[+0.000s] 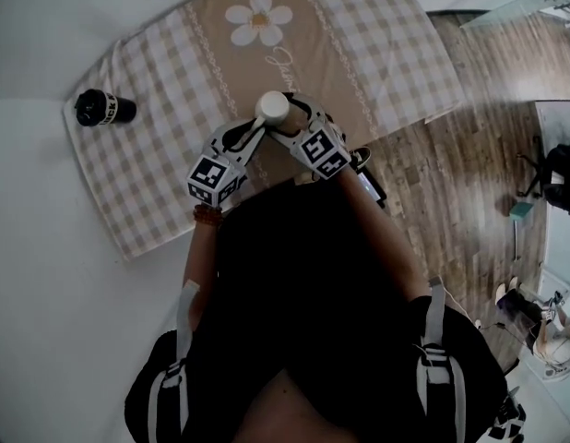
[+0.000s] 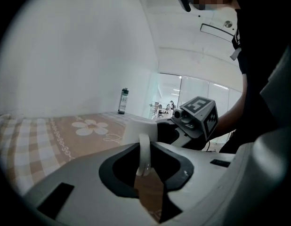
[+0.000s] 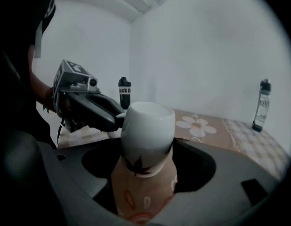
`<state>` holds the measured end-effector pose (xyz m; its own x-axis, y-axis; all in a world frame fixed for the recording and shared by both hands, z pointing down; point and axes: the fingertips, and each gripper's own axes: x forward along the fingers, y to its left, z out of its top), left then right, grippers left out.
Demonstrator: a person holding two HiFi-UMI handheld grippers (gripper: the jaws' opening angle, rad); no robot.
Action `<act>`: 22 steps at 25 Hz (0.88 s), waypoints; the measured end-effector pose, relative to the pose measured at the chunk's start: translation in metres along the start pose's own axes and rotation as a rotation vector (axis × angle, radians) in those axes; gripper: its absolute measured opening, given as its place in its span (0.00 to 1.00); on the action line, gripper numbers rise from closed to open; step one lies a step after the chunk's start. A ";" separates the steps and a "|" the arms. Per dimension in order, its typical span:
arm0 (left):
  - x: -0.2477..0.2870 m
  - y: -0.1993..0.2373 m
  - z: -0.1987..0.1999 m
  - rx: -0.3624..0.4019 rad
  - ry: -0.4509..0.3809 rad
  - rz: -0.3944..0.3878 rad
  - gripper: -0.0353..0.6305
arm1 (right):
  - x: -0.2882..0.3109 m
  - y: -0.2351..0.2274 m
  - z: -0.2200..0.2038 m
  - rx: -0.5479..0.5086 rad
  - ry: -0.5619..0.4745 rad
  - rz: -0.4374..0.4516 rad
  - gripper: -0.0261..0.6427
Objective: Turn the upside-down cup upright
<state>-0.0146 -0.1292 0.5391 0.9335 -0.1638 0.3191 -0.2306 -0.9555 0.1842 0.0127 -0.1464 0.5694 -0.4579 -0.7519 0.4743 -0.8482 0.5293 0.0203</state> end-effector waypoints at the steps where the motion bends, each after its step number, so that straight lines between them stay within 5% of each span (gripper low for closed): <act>1: 0.001 -0.002 -0.001 0.007 0.012 -0.008 0.17 | -0.004 -0.001 0.002 -0.042 0.007 -0.019 0.58; 8: 0.014 -0.015 -0.004 0.106 0.064 -0.035 0.18 | -0.020 -0.013 0.010 -0.275 0.029 -0.151 0.57; 22: 0.019 -0.012 -0.026 0.091 0.100 -0.024 0.20 | -0.014 -0.005 -0.028 -0.238 0.100 -0.117 0.56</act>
<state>-0.0009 -0.1143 0.5670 0.9055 -0.1198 0.4071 -0.1785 -0.9779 0.1093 0.0311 -0.1280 0.5871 -0.3218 -0.7773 0.5406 -0.8021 0.5272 0.2805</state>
